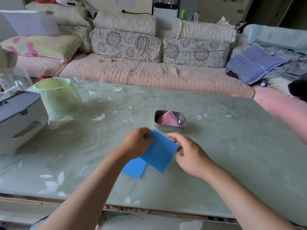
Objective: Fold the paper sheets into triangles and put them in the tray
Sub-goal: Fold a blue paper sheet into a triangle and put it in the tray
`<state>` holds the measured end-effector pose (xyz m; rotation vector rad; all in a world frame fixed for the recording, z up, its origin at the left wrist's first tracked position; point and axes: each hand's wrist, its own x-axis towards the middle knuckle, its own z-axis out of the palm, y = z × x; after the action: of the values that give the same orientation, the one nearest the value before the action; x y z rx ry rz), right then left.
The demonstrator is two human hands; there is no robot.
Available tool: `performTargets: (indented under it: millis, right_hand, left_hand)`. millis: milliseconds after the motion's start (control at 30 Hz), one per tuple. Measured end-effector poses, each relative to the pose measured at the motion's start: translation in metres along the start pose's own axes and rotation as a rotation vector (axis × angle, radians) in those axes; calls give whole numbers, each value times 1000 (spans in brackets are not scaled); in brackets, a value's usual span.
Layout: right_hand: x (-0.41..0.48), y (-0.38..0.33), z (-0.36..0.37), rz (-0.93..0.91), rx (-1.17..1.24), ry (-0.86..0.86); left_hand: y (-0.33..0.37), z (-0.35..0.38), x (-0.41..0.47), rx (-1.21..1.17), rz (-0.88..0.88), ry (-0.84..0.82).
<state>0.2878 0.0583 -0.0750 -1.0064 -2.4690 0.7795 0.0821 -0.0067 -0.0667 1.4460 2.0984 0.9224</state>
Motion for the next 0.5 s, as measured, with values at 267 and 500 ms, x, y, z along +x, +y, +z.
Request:
performTargets:
  millis: [267,500]
  right_hand:
    - [2,26,-14,-275,-344,78]
    - [-2,44,-26,-300,-343,83]
  left_hand:
    - [14,31,19,-219,-148,-33]
    - [20,48,32,-290,-166,-59]
